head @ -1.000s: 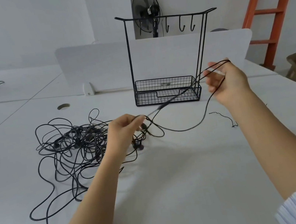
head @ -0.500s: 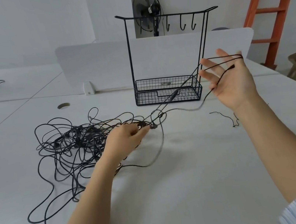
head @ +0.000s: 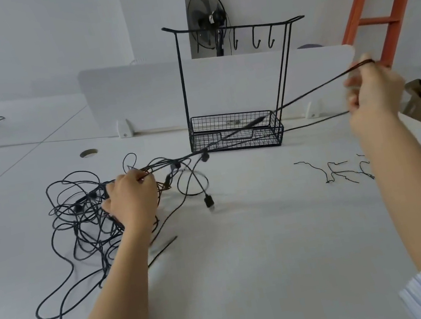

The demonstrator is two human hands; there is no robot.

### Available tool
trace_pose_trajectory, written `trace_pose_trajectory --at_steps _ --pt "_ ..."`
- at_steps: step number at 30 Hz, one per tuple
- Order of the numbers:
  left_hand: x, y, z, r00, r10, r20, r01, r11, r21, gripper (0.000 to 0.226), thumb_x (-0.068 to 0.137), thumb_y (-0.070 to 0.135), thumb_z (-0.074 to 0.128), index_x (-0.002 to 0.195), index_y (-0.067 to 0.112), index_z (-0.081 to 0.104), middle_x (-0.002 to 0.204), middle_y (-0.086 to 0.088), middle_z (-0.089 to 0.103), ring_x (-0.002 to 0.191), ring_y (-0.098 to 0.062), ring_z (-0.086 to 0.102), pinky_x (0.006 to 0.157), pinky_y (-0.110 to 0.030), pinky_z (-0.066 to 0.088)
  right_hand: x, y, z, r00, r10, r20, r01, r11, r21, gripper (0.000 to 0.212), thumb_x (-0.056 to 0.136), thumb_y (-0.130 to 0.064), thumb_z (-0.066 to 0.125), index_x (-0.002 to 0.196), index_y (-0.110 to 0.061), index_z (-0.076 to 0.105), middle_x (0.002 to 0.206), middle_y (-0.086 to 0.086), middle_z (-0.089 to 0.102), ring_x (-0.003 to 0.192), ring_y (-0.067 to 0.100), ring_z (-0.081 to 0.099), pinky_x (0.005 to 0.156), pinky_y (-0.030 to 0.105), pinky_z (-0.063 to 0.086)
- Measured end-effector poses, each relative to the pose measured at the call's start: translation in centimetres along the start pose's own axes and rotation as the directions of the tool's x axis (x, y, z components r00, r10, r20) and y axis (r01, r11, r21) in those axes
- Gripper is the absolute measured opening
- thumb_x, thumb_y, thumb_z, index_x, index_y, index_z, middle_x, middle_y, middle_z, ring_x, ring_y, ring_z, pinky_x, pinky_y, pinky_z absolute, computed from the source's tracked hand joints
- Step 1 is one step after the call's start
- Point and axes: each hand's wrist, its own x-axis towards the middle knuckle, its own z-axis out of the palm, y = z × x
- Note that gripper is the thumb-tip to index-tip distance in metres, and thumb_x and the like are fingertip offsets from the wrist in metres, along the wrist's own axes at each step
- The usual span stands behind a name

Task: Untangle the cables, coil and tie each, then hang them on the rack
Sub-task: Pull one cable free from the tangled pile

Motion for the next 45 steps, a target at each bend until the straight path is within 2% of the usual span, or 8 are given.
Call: trace_pose_trajectory --at_steps 5,10,13,16,21,29,38,45 --pt "2.4 -2.1 -1.4 0.916 -0.401 -0.028 0.337 0.804 -0.491 0.036 0.071 0.003 0.039 0.088 0.023 0.063 0.094 -0.006 0.062 0.106 -0.031 0.054 0.099 -0.043 0.037 -0.1 2.3 -1.3 0.995 -0.079 -0.053 0.071 0.987 -0.141 0.037 0.095 -0.028 0.045 0.059 -0.018 0.046 0.052 0.000 0.049 0.034 0.003 0.038 0.044 0.018 0.026" --pt "0.2 -0.1 -1.7 0.991 0.116 0.070 -0.046 0.773 -0.633 0.051 0.064 -0.013 0.037 0.096 0.020 0.061 0.095 0.006 0.055 0.087 -0.018 0.048 0.073 -0.029 0.039 -2.9 2.2 -0.3 0.940 -0.051 0.337 0.177 0.917 -0.356 0.037 0.096 -0.027 0.044 0.060 -0.019 0.048 0.031 -0.009 0.043 0.032 0.003 0.035 0.036 0.012 0.024" --pt "-1.4 1.4 -1.9 0.653 0.571 0.498 -0.146 0.740 -0.657 0.071 0.052 0.004 0.042 0.111 0.043 0.046 0.130 0.010 0.045 0.125 -0.004 0.034 0.099 -0.015 0.026 -4.1 0.6 0.8 0.916 -0.082 0.393 0.214 0.929 -0.303 0.035 0.093 -0.020 0.050 0.058 -0.019 0.051 0.032 -0.009 0.039 0.034 0.004 0.032 0.037 0.013 0.024" --pt "-3.0 2.1 -1.2 0.276 0.545 0.792 -0.139 0.838 -0.528 0.068 0.064 0.018 0.048 0.124 0.047 0.035 0.140 0.016 0.035 0.131 0.004 0.025 0.100 -0.011 0.025 -5.2 -0.2 1.8 0.861 -0.065 0.504 0.230 0.934 -0.273 0.031 0.094 -0.019 0.047 0.064 -0.017 0.057 0.034 -0.007 0.040 0.033 0.004 0.033 0.035 0.012 0.024" --pt "-5.5 2.5 2.8 0.532 0.505 0.680 -0.411 0.856 -0.314 0.026 0.088 0.036 0.059 0.112 0.027 0.058 0.099 0.005 0.064 0.092 -0.015 0.058 0.085 -0.030 0.045 -6.5 -0.1 2.6 0.749 0.077 0.659 0.120 0.961 -0.248 0.037 0.099 -0.029 0.032 0.083 -0.017 0.063 0.047 -0.002 0.058 0.034 0.010 0.043 0.038 0.017 0.024" --pt "-3.9 2.1 2.5 0.779 0.308 0.547 0.083 0.813 -0.576 0.042 0.098 0.022 0.042 0.057 0.012 0.048 0.053 0.005 0.056 0.049 0.002 0.056 0.056 -0.022 0.039 -4.3 0.1 1.6 0.784 0.286 0.551 -0.430 0.890 0.151 0.049 0.099 -0.045 0.020 0.094 -0.013 0.056 0.064 0.005 0.070 0.052 0.012 0.064 0.044 0.014 0.042" --pt "-0.5 -0.3 0.9 0.695 0.088 0.714 0.718 -0.136 -0.682 0.066 0.094 0.057 0.014 0.054 0.015 0.048 0.074 -0.006 0.073 0.063 -0.020 0.071 0.065 -0.025 0.046 -2.9 4.7 -2.6 0.862 0.401 0.310 -0.498 0.780 0.378 0.044 0.098 -0.042 0.023 0.087 -0.015 0.055 0.066 0.005 0.070 0.054 0.013 0.065 0.050 0.012 0.044" --pt "-0.6 0.0 0.7 0.597 0.244 0.764 0.769 0.098 -0.632 0.095 0.078 0.079 -0.002 0.064 0.010 0.062 0.048 -0.006 0.053 0.027 -0.014 0.030 0.045 -0.015 0.015 -3.4 10.3 -4.3 0.850 0.498 0.170 -0.490 0.867 -0.090 0.028 0.096 -0.033 0.035 0.082 -0.015 0.051 0.053 0.005 0.060 0.026 0.007 0.029 0.032 0.008 0.015"
